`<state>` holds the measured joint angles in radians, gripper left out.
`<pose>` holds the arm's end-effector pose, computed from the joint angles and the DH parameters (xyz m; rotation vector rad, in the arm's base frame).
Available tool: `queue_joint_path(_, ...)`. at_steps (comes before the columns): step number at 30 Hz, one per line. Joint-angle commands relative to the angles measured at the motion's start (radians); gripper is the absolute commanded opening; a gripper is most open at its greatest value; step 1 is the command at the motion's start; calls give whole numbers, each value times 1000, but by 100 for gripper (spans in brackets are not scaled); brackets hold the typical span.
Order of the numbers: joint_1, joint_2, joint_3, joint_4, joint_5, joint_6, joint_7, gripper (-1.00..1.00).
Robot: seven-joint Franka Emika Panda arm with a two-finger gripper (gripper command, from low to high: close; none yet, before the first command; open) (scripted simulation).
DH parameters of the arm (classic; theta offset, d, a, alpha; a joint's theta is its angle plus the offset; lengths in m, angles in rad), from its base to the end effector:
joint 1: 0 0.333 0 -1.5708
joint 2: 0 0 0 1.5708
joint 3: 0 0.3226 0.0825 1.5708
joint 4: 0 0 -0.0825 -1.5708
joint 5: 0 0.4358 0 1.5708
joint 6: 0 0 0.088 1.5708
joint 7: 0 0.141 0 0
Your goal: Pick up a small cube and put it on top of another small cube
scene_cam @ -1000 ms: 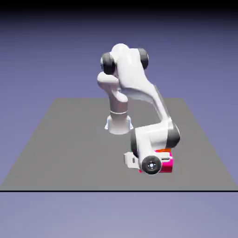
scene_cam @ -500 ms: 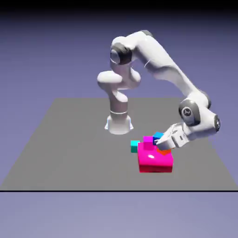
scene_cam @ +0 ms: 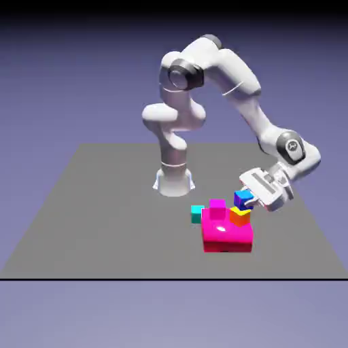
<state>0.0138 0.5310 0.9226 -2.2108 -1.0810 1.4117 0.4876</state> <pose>0.3600 0.3141 0.1563 1.7748 1.0677 -0.3012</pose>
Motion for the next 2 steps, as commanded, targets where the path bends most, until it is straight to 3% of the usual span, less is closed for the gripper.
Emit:
queue_joint_path(1, 23, -10, 20, 36, 32, -38, -16, 100)
queue_joint_path(2, 47, -21, 40, 72, 64, -76, -32, 100)
